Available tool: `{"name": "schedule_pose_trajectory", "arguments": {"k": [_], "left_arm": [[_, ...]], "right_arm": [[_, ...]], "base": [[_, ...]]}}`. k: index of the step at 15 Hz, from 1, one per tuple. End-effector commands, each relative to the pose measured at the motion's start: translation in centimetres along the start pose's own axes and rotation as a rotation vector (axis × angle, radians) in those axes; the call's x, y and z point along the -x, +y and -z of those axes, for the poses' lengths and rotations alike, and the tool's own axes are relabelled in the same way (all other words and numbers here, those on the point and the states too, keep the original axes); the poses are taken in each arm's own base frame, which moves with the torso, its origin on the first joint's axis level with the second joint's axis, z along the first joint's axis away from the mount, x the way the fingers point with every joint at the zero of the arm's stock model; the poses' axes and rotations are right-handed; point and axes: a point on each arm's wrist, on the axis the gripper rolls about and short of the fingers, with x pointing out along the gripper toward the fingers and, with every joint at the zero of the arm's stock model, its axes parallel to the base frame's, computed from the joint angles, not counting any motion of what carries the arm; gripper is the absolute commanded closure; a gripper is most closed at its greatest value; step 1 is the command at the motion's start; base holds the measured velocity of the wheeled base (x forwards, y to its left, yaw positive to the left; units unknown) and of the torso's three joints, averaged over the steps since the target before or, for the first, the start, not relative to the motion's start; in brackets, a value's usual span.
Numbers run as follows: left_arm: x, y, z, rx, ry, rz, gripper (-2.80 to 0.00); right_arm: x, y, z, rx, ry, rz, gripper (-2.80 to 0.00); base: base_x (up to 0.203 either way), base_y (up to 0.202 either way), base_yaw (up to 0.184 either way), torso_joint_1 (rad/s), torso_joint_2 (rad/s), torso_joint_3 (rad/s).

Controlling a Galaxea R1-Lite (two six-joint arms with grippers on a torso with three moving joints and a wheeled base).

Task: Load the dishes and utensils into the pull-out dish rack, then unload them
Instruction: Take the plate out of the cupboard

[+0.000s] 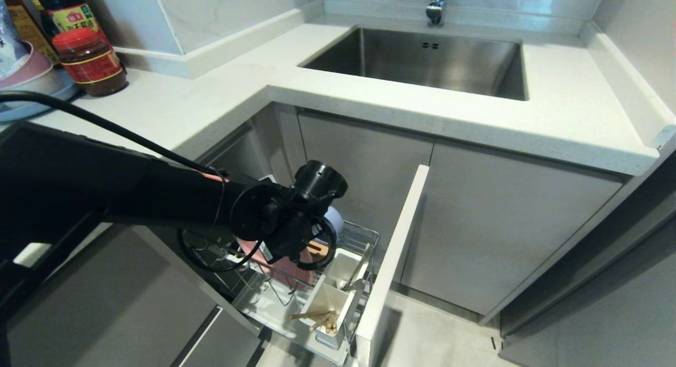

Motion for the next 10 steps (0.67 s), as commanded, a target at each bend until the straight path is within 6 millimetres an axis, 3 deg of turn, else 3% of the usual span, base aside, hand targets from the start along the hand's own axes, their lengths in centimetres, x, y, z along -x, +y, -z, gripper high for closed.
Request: {"name": "schedule_pose_trajectory", "arguments": {"k": [1, 7, 10], "left_arm": [[0.3, 0.0, 0.2, -0.007, -0.001, 0.001, 0.00], [1.7, -0.2, 0.0, 0.003, -0.017, 0.029, 0.00], [4.5, 0.1, -1.5, 0.039, -0.083, 0.067, 0.00]], "right_arm": [[0.0, 0.0, 0.0, 0.000, 0.000, 0.000, 0.00], [0.0, 0.0, 0.0, 0.000, 0.000, 0.000, 0.00], [0.0, 0.0, 0.0, 0.000, 0.000, 0.001, 0.00]], "base": [[0.000, 0.000, 0.000, 0.000, 0.00, 0.000], [0.000, 0.000, 0.000, 0.000, 0.00, 0.000], [0.000, 0.000, 0.000, 0.000, 0.00, 0.000]]}}
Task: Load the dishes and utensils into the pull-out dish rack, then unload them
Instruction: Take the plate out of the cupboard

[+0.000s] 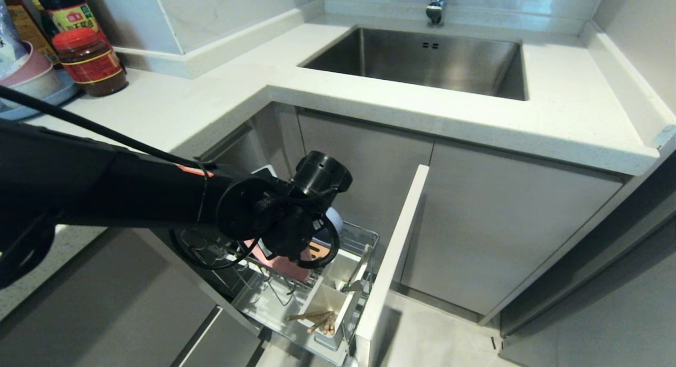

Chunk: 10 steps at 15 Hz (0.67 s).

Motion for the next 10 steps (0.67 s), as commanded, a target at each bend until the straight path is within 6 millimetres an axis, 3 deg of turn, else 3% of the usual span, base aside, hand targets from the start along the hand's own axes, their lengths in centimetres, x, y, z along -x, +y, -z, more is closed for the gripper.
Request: {"name": "schedule_pose_trajectory", "arguments": {"k": [1, 6, 10], "left_arm": [[2.4, 0.3, -1.5, 0.044, -0.039, 0.044, 0.00], [9.5, 1.7, -4.0, 0.096, -0.100, 0.188, 0.00], [16.6, 4.4, -6.0, 0.113, -0.159, 0.360, 0.00]], "right_arm": [[0.0, 0.0, 0.0, 0.000, 0.000, -0.001, 0.00], [0.0, 0.0, 0.0, 0.000, 0.000, -0.001, 0.00], [0.0, 0.0, 0.0, 0.000, 0.000, -0.001, 0.00]], "base": [[0.000, 0.000, 0.000, 0.000, 0.00, 0.000], [0.000, 0.000, 0.000, 0.000, 0.00, 0.000], [0.000, 0.000, 0.000, 0.000, 0.00, 0.000]]}}
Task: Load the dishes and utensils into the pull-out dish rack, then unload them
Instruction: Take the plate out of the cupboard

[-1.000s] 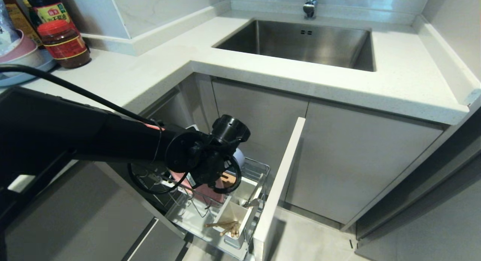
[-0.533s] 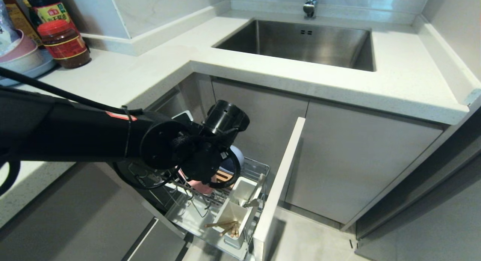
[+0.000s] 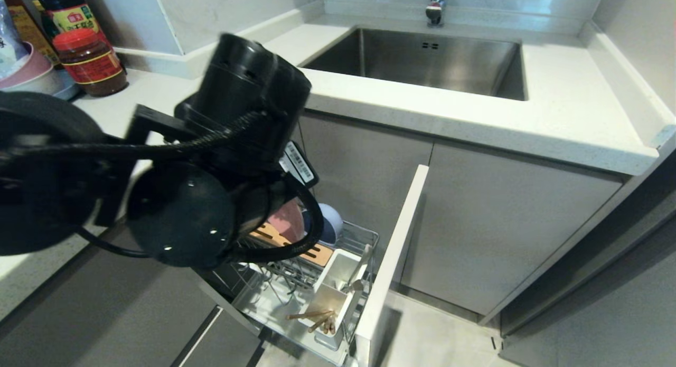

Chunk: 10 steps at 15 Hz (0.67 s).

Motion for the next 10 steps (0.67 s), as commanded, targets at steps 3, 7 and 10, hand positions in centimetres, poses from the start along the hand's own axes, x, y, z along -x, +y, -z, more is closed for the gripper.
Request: {"name": "schedule_pose_trajectory", "arguments": {"k": [3, 7, 10], "left_arm": [[6.7, 3.0, -6.0, 0.078, -0.112, 0.137, 0.00], [10.6, 6.6, -11.7, 0.107, -0.288, 0.190, 0.00], [12.0, 9.1, -15.0, 0.117, -0.469, 0.116, 0.00]], "right_arm": [[0.0, 0.0, 0.0, 0.000, 0.000, 0.000, 0.00], [0.0, 0.0, 0.0, 0.000, 0.000, 0.000, 0.00], [0.0, 0.0, 0.0, 0.000, 0.000, 0.000, 0.00]], "base": [[0.000, 0.000, 0.000, 0.000, 0.00, 0.000], [0.000, 0.000, 0.000, 0.000, 0.00, 0.000], [0.000, 0.000, 0.000, 0.000, 0.00, 0.000]]}}
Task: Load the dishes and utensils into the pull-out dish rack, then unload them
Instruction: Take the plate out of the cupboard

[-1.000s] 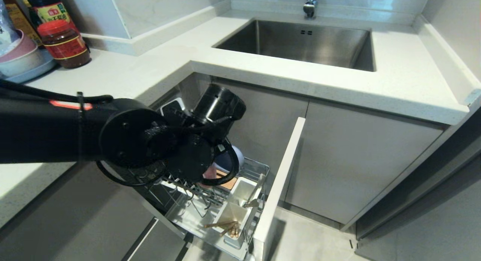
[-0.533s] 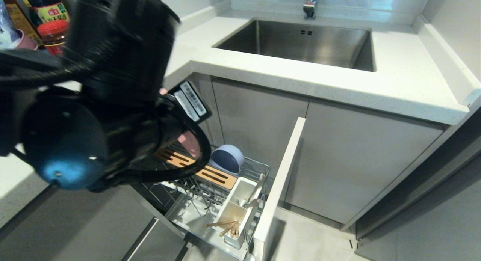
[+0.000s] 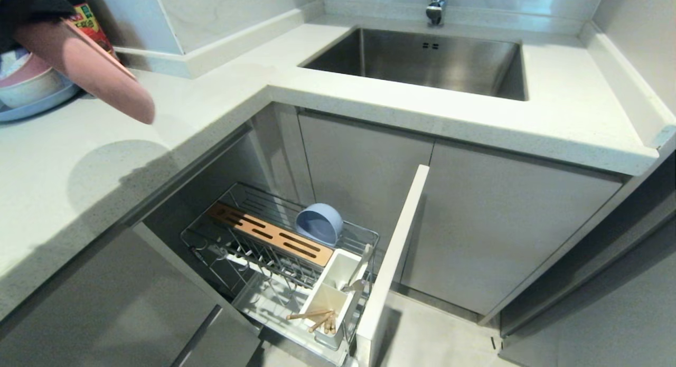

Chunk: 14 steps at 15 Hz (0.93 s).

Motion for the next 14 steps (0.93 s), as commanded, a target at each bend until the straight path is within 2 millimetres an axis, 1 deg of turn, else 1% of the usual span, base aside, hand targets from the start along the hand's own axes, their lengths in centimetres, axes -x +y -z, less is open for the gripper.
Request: {"name": "schedule_pose_trajectory", "arguments": {"k": [1, 3, 5, 8, 10, 11, 12, 14], "left_arm": [[0.9, 1.9, -2.9, 0.006, -0.127, -0.054, 0.00], [0.7, 3.4, -4.6, -0.049, -0.250, -0.159, 0.00], [1.2, 4.8, -6.0, -0.128, -0.344, -0.258, 0.00], [1.6, 6.6, -7.4, -0.238, -0.425, -0.428, 0.00], [2.6, 6.8, -8.9, -0.336, -0.418, -0.461, 0.00], [3.1, 6.8, -9.6, -0.390, -0.375, -0.472, 0.00], [3.2, 6.8, -9.8, -0.431, -0.317, -0.492, 0.00], [2.7, 7.2, -9.8, -0.533, -0.186, -0.548, 0.00]], "right_arm": [[0.0, 0.0, 0.0, 0.000, 0.000, 0.000, 0.00], [0.0, 0.0, 0.0, 0.000, 0.000, 0.000, 0.00], [0.0, 0.0, 0.0, 0.000, 0.000, 0.000, 0.00], [0.0, 0.0, 0.0, 0.000, 0.000, 0.000, 0.00], [0.0, 0.0, 0.0, 0.000, 0.000, 0.000, 0.00], [0.0, 0.0, 0.0, 0.000, 0.000, 0.000, 0.00], [0.0, 0.0, 0.0, 0.000, 0.000, 0.000, 0.00], [0.0, 0.0, 0.0, 0.000, 0.000, 0.000, 0.00]], "base": [[0.000, 0.000, 0.000, 0.000, 0.00, 0.000], [0.000, 0.000, 0.000, 0.000, 0.00, 0.000], [0.000, 0.000, 0.000, 0.000, 0.00, 0.000], [0.000, 0.000, 0.000, 0.000, 0.00, 0.000], [0.000, 0.000, 0.000, 0.000, 0.00, 0.000], [0.000, 0.000, 0.000, 0.000, 0.00, 0.000], [0.000, 0.000, 0.000, 0.000, 0.00, 0.000], [0.000, 0.000, 0.000, 0.000, 0.00, 0.000]]}}
